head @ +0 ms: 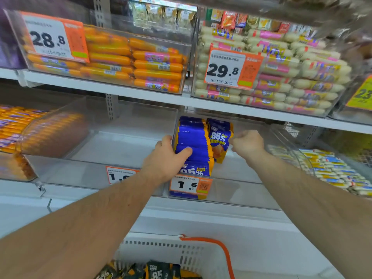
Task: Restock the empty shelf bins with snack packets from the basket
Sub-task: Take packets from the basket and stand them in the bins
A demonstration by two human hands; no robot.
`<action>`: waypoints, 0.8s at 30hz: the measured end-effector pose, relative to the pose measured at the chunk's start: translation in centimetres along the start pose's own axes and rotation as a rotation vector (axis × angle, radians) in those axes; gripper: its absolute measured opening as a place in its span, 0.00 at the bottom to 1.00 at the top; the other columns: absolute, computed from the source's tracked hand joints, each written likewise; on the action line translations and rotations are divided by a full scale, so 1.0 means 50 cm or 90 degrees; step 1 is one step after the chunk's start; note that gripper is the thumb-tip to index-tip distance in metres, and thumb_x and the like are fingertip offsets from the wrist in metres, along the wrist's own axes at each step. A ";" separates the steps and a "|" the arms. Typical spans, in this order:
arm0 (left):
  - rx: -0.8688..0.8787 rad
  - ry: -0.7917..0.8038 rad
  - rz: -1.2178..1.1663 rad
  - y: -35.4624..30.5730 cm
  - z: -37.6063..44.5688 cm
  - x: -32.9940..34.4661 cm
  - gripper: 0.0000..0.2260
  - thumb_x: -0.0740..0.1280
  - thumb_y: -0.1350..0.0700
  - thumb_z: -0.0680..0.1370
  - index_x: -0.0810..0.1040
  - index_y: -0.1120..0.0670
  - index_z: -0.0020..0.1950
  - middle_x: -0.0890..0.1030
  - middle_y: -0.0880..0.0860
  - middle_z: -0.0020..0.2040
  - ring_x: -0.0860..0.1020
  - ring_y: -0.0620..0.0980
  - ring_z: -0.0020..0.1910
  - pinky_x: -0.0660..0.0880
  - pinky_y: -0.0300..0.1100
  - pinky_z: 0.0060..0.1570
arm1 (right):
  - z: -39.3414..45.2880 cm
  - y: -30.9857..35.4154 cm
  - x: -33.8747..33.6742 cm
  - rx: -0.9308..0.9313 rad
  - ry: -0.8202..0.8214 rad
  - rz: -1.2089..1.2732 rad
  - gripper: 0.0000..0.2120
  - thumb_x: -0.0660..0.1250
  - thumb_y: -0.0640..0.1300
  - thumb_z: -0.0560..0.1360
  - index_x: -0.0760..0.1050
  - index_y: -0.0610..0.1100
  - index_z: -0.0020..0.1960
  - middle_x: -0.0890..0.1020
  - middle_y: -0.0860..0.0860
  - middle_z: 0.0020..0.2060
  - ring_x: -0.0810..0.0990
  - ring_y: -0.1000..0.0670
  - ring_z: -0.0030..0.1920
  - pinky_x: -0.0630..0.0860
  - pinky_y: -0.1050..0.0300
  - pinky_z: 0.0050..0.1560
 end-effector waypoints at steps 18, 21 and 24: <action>0.068 0.164 0.306 0.191 -0.204 -0.165 0.18 0.69 0.54 0.74 0.75 0.50 0.64 0.77 0.47 0.59 0.75 0.48 0.58 0.70 0.38 0.55 | -0.436 0.094 0.299 -0.206 0.247 0.102 0.16 0.68 0.38 0.75 0.77 0.52 0.31 0.80 0.55 0.25 0.84 0.46 0.35 0.77 0.54 0.38; 0.043 0.228 0.324 0.237 -0.213 -0.163 0.16 0.68 0.54 0.75 0.76 0.50 0.63 0.79 0.47 0.60 0.75 0.47 0.57 0.69 0.36 0.53 | -0.485 0.046 0.389 -0.160 0.324 0.058 0.14 0.69 0.40 0.75 0.78 0.52 0.33 0.83 0.52 0.29 0.84 0.49 0.33 0.81 0.52 0.42; -0.011 0.327 0.325 0.274 -0.228 -0.150 0.17 0.67 0.50 0.77 0.75 0.52 0.65 0.77 0.48 0.60 0.75 0.48 0.57 0.69 0.37 0.53 | -0.533 -0.017 0.480 -0.099 0.401 -0.006 0.10 0.67 0.39 0.74 0.81 0.46 0.35 0.84 0.47 0.32 0.84 0.46 0.36 0.81 0.50 0.41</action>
Point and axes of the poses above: each hand's wrist, its own z-axis towards the middle knuckle, its own x-axis out of the palm, y = z × x, the point moved 8 cm from there along z, towards the middle knuckle
